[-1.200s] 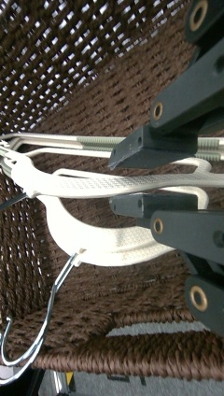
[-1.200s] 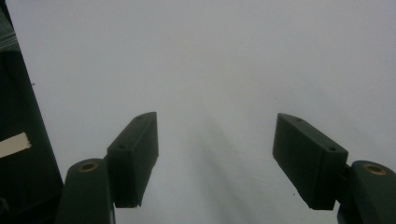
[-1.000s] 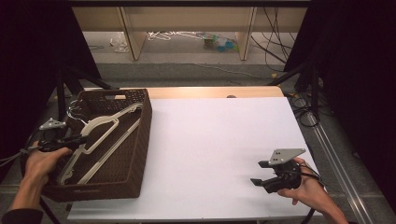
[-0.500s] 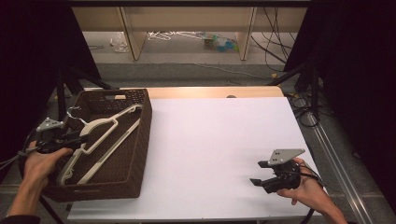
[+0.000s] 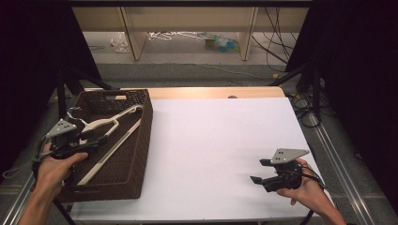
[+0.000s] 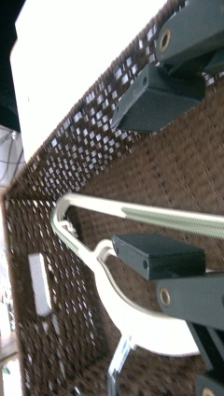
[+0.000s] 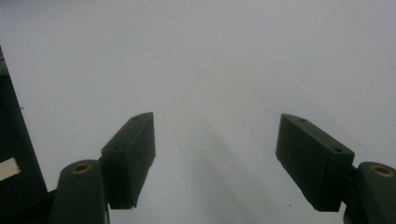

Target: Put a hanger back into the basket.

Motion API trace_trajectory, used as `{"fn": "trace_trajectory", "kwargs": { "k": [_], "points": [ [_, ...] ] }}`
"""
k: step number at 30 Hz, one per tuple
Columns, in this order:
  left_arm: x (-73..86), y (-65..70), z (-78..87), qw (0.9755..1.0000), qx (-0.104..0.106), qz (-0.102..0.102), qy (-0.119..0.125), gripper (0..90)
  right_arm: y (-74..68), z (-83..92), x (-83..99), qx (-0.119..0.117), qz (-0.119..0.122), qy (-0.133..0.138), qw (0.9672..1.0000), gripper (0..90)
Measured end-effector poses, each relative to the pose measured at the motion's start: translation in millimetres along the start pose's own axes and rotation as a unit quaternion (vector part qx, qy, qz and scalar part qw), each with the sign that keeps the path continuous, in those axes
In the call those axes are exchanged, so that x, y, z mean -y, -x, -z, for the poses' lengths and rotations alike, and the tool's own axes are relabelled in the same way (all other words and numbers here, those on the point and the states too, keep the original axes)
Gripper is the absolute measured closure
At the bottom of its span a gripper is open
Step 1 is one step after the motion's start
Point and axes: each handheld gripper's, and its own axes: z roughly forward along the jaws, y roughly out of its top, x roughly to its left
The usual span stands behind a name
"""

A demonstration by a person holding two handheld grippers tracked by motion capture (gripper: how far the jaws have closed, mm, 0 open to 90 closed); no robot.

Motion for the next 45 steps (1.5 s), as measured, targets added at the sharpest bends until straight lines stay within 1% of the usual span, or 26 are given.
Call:
{"fn": "trace_trajectory", "kwargs": {
  "k": [3,4,7,8,11,12,13,14,15,16,18,20,22,24,26,31,32,34,36,37,38,39,40,41,42,45],
  "points": [
    [-2.7,11.9,1.1,0.9999,0.011,-0.009,0.008,36.1,-0.3,0.7,0.0,0.006,-0.009,0.009,0.9999,28.4],
    [-3.4,14.8,1.2,0.9998,0.015,-0.009,0.010,35.3,-0.3,1.2,-0.2,0.006,-0.012,0.012,0.9998,28.2],
    [-5.5,25.4,1.8,0.9994,0.024,-0.018,0.019,33.5,0.1,0.8,-0.4,0.011,-0.012,0.019,0.9997,26.9],
    [-6.1,29.4,2.0,0.9993,0.028,-0.016,0.020,32.8,0.0,0.8,-0.5,0.011,-0.013,0.020,0.9996,26.5],
    [-7.2,40.9,1.8,0.9986,0.042,-0.023,0.024,32.0,-1.2,0.3,-0.7,0.009,-0.022,0.025,0.9994,23.8],
    [-7.5,45.3,1.8,0.9985,0.043,-0.023,0.025,31.5,-2.0,0.1,-1.0,0.009,-0.026,0.026,0.9993,22.9],
    [-8.1,49.1,1.9,0.9982,0.046,-0.027,0.025,30.7,-2.8,0.1,-1.4,0.011,-0.029,0.027,0.9992,22.1],
    [-8.7,52.4,2.2,0.9977,0.050,-0.037,0.026,30.1,-3.3,0.1,-1.8,0.014,-0.028,0.029,0.9991,22.0],
    [-9.0,57.1,2.2,0.9977,0.053,-0.033,0.028,29.6,-3.5,0.0,-2.2,0.013,-0.024,0.032,0.9991,22.0],
    [-9.8,60.1,2.7,0.9971,0.056,-0.043,0.028,29.3,-4.2,0.2,-2.6,0.014,-0.027,0.035,0.9989,22.0],
    [-10.7,68.7,2.6,0.9967,0.060,-0.045,0.032,25.8,-5.2,0.7,-3.4,0.018,-0.032,0.043,0.9984,22.0],
    [-11.0,74.3,2.1,0.9958,0.064,-0.052,0.039,25.4,-5.5,1.2,-4.1,0.017,-0.038,0.050,0.9979,22.0],
    [-11.6,79.6,2.3,0.9955,0.069,-0.056,0.034,24.5,-5.8,1.2,-4.1,0.019,-0.039,0.055,0.9975,22.0],
    [-10.7,84.5,1.4,0.9950,0.075,-0.054,0.037,23.7,-6.5,0.8,-4.1,0.024,-0.038,0.060,0.9972,22.0],
    [-9.7,88.7,0.8,0.9946,0.080,-0.052,0.040,22.5,-7.6,1.0,-4.4,0.023,-0.044,0.061,0.9969,22.0],
    [-6.3,99.8,-2.2,0.9930,0.094,-0.055,0.045,20.7,-9.8,0.3,-5.5,0.022,-0.042,0.068,0.9966,22.0],
    [-5.5,102.7,-2.7,0.9929,0.096,-0.054,0.045,20.4,-10.5,0.4,-5.6,0.025,-0.042,0.071,0.9963,22.0],
    [-4.5,106.9,-3.4,0.9919,0.100,-0.062,0.047,19.9,-11.7,0.3,-6.1,0.025,-0.041,0.072,0.9963,22.0],
    [-3.3,111.5,-3.4,0.9915,0.104,-0.060,0.050,19.6,-12.9,0.1,-6.7,0.022,-0.040,0.074,0.9962,22.0],
    [-3.2,112.8,-3.0,0.9910,0.105,-0.065,0.052,19.1,-13.8,0.1,-6.8,0.024,-0.041,0.076,0.9960,21.9],
    [-2.6,114.9,-2.8,0.9908,0.107,-0.062,0.054,18.7,-14.8,-0.2,-6.9,0.024,-0.042,0.077,0.9959,22.0],
    [-2.3,116.3,-2.2,0.9906,0.107,-0.064,0.056,18.7,-15.4,-0.7,-7.0,0.025,-0.040,0.079,0.9958,22.0],
    [-1.9,118.1,-1.6,0.9905,0.110,-0.059,0.058,18.7,-15.5,-1.3,-7.0,0.022,-0.038,0.079,0.9959,21.9],
    [-1.4,120.7,-0.9,0.9902,0.116,-0.048,0.060,18.6,-16.0,-1.7,-6.7,0.023,-0.038,0.080,0.9958,22.0],
    [-1.3,123.1,-0.1,0.9893,0.121,-0.048,0.064,18.4,-16.5,-2.2,-6.4,0.025,-0.039,0.082,0.9955,21.9],
    [0.2,130.0,1.5,0.9888,0.117,-0.067,0.063,18.3,-17.7,-3.2,-6.1,0.022,-0.042,0.085,0.9953,21.8]
  ]
}}
